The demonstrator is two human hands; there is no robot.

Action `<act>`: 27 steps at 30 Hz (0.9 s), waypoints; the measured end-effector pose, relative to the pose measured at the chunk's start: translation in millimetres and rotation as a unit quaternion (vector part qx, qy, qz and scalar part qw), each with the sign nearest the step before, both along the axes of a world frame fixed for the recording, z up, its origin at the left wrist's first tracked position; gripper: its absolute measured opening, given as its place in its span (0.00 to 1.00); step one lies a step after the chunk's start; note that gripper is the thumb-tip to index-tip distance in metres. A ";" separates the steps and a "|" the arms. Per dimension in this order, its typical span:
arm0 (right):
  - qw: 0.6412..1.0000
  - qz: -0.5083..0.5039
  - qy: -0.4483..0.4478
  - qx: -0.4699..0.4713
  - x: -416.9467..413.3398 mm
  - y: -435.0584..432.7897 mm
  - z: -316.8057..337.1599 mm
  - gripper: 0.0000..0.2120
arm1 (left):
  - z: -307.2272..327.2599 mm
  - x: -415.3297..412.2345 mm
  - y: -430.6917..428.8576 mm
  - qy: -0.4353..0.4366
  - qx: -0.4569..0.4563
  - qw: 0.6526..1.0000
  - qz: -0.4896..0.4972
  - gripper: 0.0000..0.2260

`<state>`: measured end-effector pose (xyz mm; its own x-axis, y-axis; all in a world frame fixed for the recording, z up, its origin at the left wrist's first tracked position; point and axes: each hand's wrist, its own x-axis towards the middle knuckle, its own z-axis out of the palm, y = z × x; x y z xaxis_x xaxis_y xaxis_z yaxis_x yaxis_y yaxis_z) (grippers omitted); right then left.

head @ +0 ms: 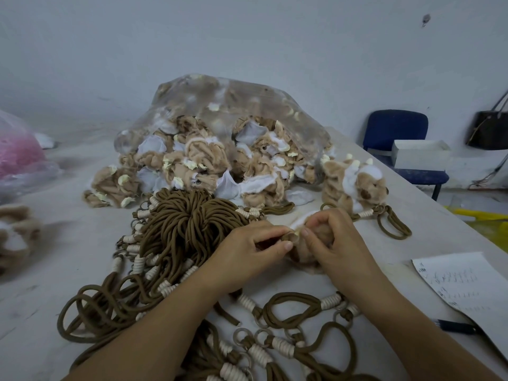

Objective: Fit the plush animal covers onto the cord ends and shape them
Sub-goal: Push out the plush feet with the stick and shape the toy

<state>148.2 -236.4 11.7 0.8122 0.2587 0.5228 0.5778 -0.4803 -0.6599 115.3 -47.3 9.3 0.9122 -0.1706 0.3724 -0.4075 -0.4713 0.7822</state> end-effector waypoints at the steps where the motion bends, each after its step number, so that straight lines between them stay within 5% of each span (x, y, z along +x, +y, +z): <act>1: 1.000 0.000 0.001 0.001 0.2 -0.2 0.0 0.07 | 0.1 -0.1 0.3 0.013 -0.002 1.000 -0.007 0.14; 7: 1.000 0.027 0.016 0.000 -1.3 -4.2 3.4 0.11 | 2.3 -0.7 0.1 0.034 -0.087 0.996 -0.002 0.09; 10: 0.997 0.024 0.012 -0.078 0.2 -3.2 1.9 0.17 | 1.7 0.9 0.3 0.052 -0.156 0.986 -0.002 0.10; 13: 0.995 -0.023 -0.009 -0.099 2.7 -1.0 2.8 0.07 | 2.0 0.0 -3.0 0.046 -0.161 0.986 -0.005 0.11; 15: 0.998 -0.046 0.047 -0.004 6.4 -5.0 4.1 0.05 | 1.9 0.5 -3.8 0.030 -0.147 0.988 0.023 0.12; 17: 0.968 -0.037 0.161 0.191 11.3 -9.6 8.4 0.03 | 0.5 2.1 -1.9 0.008 -0.126 0.990 0.066 0.16; 21: 0.792 0.010 0.243 0.560 30.4 -30.8 21.9 0.11 | -3.1 4.5 0.3 -0.018 -0.095 0.990 0.104 0.18; 23: 0.774 0.012 0.223 0.592 37.2 -41.7 20.4 0.18 | -6.2 5.7 -0.1 -0.014 -0.074 0.992 0.102 0.14; 27: 0.803 -0.141 0.221 0.536 46.0 -46.6 -0.6 0.21 | -10.8 6.2 -0.2 -0.001 -0.048 0.995 0.089 0.12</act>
